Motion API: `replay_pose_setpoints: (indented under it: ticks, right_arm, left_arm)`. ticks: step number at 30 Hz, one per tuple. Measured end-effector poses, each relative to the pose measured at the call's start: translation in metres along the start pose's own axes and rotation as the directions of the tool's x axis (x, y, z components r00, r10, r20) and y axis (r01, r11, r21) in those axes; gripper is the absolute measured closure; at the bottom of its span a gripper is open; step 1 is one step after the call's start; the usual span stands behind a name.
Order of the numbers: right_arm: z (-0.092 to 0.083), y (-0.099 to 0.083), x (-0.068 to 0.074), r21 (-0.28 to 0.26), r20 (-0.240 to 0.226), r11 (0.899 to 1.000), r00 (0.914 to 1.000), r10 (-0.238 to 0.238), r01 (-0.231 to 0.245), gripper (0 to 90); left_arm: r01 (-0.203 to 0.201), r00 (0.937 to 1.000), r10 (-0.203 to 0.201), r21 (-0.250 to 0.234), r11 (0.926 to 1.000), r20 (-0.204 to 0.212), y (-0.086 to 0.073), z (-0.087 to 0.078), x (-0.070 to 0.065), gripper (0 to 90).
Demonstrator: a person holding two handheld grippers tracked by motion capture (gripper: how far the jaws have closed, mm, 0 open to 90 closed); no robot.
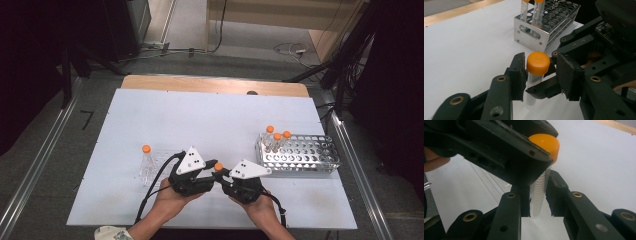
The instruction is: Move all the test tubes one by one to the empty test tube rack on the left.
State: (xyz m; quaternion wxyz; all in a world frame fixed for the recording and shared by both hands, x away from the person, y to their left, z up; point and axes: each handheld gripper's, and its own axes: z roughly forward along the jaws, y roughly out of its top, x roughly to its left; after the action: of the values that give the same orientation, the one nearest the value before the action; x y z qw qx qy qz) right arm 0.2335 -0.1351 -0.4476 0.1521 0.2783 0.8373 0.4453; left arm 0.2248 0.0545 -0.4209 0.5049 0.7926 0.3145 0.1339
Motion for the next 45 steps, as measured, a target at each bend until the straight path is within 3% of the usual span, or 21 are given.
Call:
replay_pose_setpoints:
  ticks: [7,20,24,27,33,45]
  right_arm:
    - [-0.001,0.000,0.000,-0.002,-0.004,1.000,1.0000,0.001,-0.001,72.0]
    - [-0.001,0.000,0.000,-0.003,-0.014,1.000,0.9998,0.017,-0.017,71.0]
    - [-0.001,0.000,-0.001,-0.007,-0.044,1.000,0.9988,0.024,-0.024,50.0]
    - [-0.002,0.000,-0.004,-0.006,-0.041,1.000,0.9988,0.027,-0.027,38.2]
    - [-0.012,-0.004,-0.018,-0.017,-0.016,0.998,0.9977,0.066,-0.066,31.0]
    - [-0.029,-0.018,-0.036,0.002,0.031,0.995,0.9944,0.101,-0.101,28.5]
  left_arm:
    - [-0.004,0.9999,0.004,-0.005,1.0000,-0.014,0.000,0.000,0.000,68.6]
    - [-0.007,0.9998,0.007,-0.009,0.9999,-0.019,0.000,-0.001,0.001,71.1]
    - [-0.001,0.9998,0.000,-0.020,0.9998,-0.018,0.002,-0.004,0.003,71.2]
    - [-0.002,0.9998,0.002,-0.027,0.9996,-0.020,0.005,-0.009,0.005,71.2]
    - [0.012,0.9994,-0.014,-0.059,0.9982,-0.032,0.012,-0.023,0.011,71.2]
    - [0.048,0.9948,-0.058,-0.110,0.9928,-0.084,0.022,-0.056,0.029,71.2]
